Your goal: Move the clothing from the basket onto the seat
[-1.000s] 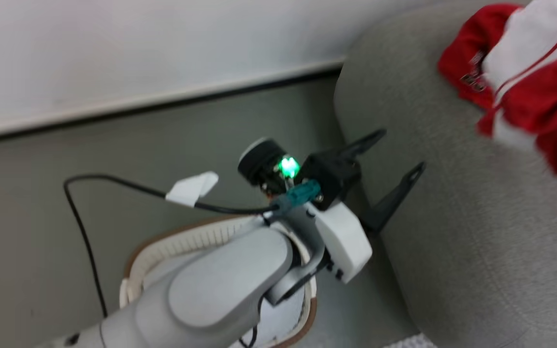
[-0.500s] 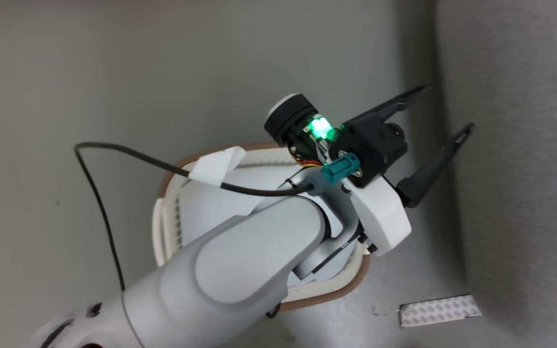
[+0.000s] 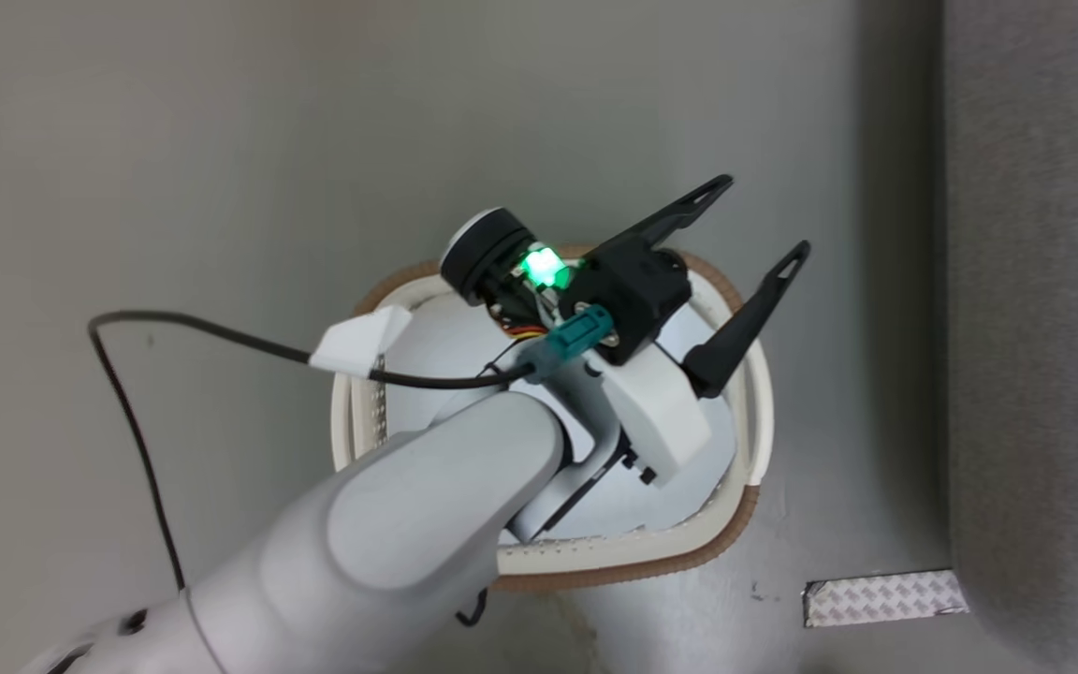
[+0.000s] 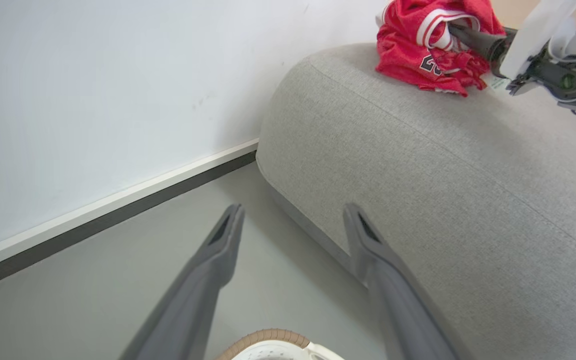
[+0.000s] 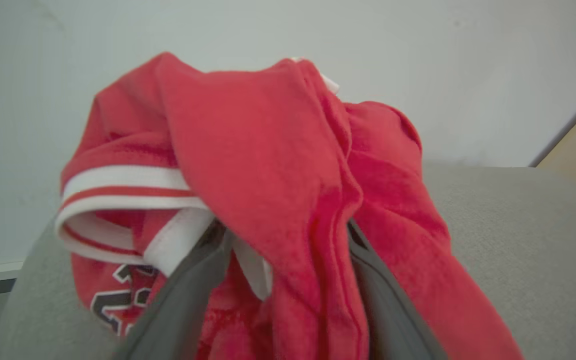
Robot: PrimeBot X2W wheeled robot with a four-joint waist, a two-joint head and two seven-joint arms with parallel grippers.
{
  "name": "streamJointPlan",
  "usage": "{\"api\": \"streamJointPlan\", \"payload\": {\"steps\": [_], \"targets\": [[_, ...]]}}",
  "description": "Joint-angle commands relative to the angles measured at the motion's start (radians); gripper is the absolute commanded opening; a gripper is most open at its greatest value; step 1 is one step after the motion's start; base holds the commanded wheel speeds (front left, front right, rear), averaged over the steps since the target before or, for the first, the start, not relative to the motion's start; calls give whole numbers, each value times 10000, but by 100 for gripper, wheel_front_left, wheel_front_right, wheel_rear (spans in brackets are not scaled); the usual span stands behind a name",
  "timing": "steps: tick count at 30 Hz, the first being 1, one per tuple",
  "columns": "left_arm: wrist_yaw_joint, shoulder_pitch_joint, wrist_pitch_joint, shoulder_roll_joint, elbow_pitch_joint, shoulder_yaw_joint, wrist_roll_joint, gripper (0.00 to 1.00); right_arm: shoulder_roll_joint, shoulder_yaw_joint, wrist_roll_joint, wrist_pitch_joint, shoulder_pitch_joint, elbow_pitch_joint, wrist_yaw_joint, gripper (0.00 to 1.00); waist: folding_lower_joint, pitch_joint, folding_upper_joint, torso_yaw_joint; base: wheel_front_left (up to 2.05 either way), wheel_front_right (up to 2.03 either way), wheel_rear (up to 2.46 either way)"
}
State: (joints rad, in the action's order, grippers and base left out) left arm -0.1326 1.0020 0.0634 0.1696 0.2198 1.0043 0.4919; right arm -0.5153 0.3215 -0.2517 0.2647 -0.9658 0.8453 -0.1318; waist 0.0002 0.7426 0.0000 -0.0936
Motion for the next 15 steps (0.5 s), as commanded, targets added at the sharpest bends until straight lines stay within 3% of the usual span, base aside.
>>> {"api": "streamJointPlan", "payload": {"steps": [1, 15], "targets": [[-17, -173, 83, 158, -24, -36, 35, 100, 85, -103, 23, -12, 403, -355, 22, 100, -2, -323, 0, -232, 0, 0, 0], [-117, -1465, 924, 234, 82, -320, 898, 100, 1577, -456, 222, -6, 4744, -4525, 22, 100, -2, -2982, 0, -876, 0, 0, 0]]}}
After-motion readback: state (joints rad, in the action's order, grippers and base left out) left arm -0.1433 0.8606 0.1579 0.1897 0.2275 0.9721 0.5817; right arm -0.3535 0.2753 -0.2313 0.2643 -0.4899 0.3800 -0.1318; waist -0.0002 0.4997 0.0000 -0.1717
